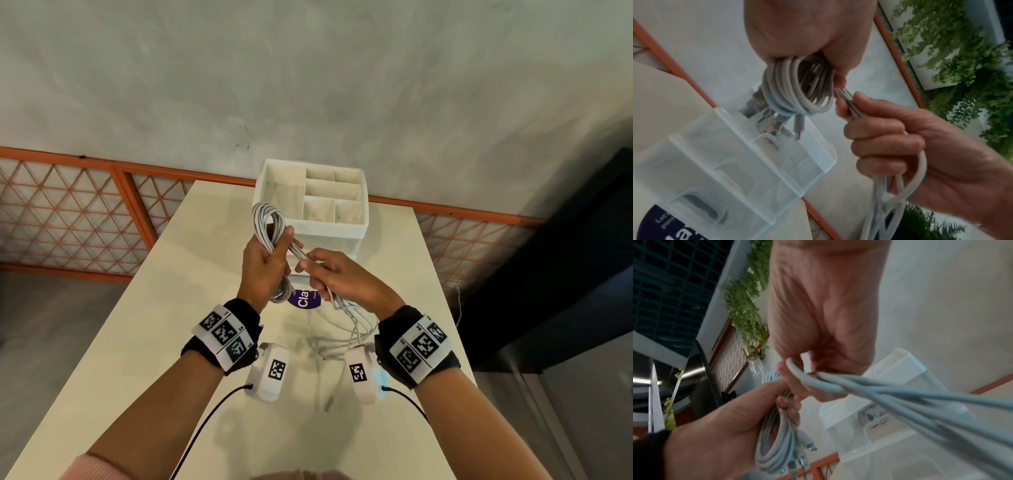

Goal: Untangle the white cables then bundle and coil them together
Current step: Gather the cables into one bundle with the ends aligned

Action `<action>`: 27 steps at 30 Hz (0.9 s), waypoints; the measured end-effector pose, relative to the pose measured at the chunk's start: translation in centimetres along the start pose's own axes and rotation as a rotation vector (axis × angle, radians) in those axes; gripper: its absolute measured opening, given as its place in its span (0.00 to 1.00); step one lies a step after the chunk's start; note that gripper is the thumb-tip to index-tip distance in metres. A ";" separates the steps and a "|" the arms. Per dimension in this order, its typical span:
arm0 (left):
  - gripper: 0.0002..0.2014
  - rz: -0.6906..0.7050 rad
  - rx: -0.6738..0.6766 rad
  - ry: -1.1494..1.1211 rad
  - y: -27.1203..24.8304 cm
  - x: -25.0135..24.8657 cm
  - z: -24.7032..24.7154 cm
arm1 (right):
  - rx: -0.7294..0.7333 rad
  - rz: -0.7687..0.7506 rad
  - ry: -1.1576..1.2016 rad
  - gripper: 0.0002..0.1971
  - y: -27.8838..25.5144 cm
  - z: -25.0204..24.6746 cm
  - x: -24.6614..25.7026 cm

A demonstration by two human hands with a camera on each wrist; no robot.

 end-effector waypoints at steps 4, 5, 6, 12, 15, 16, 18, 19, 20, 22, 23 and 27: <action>0.17 0.018 -0.027 -0.049 0.0 -0.1 -0.2 | -0.001 -0.050 -0.078 0.14 0.3 0.0 0.1; 0.17 0.025 -0.044 -0.069 0.1 -0.1 -0.2 | 0.014 -0.063 -0.077 0.16 0.2 0.2 0.3; 0.17 0.029 -0.069 -0.086 0.2 0.1 -0.4 | 0.047 -0.077 -0.064 0.19 0.1 0.4 0.6; 0.17 0.054 -0.160 -0.150 0.6 0.3 -0.9 | 0.095 -0.115 -0.037 0.26 0.2 1.3 2.1; 0.17 0.023 -0.178 -0.194 0.8 0.3 -0.8 | 0.015 -0.152 0.044 0.23 0.1 2.0 2.2; 0.17 0.007 -0.177 -0.200 0.8 0.4 -0.8 | 0.030 -0.167 0.070 0.23 0.0 2.3 2.2; 0.18 -0.042 -0.200 -0.212 0.4 0.7 -0.7 | 0.119 -0.197 0.033 0.23 0.2 2.7 2.1; 0.18 -0.077 -0.217 -0.229 0.3 0.8 -0.6 | 0.171 -0.208 -0.022 0.24 0.3 2.8 2.0; 0.18 -0.114 -0.228 -0.253 0.2 1.0 -0.6 | 0.215 -0.217 -0.081 0.25 0.5 2.8 2.0; 0.17 -0.172 -0.236 -0.295 0.2 1.2 -0.6 | 0.248 -0.219 -0.152 0.27 0.6 2.9 1.9; 0.17 -0.187 -0.238 -0.312 0.2 1.2 -0.5 | 0.242 -0.215 -0.171 0.28 0.7 3.0 1.8; 0.17 -0.231 -0.220 -0.348 0.4 1.4 -0.8 | 0.177 -0.202 -0.255 0.28 0.8 3.7 1.5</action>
Point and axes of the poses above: each hand's wrist, its own y-axis towards the middle knuckle, its own z-axis out of the palm, x = y × z, the point moved 2 cm from there along y, towards the middle knuckle, and after that the axes turned 15 degrees about -y, right-handed, at the moved point
